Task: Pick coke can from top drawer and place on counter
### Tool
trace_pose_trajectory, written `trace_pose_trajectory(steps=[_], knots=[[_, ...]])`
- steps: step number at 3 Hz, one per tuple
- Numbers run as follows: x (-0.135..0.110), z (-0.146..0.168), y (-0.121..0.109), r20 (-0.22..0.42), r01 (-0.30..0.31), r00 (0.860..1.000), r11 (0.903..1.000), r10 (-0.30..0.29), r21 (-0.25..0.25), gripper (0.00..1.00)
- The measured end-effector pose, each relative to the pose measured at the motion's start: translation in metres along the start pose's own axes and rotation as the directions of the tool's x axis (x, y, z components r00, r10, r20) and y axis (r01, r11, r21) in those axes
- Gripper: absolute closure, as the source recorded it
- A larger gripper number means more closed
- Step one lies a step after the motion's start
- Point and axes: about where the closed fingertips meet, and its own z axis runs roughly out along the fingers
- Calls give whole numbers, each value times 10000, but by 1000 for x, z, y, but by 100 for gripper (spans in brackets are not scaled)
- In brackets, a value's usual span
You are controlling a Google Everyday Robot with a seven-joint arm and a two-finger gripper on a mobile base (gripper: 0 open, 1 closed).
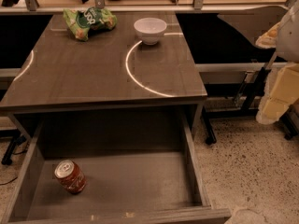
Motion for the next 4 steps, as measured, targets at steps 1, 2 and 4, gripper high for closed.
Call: trace_pose_trajectory(steps=[1,2,4], knots=[[0,0,0,1,0,10000,10000,0,2,0],[-5,8,2,157,132,9998,9997,-129,-186,0],[-80,108,61,2270,375,9737,9712,173,-2351,0]])
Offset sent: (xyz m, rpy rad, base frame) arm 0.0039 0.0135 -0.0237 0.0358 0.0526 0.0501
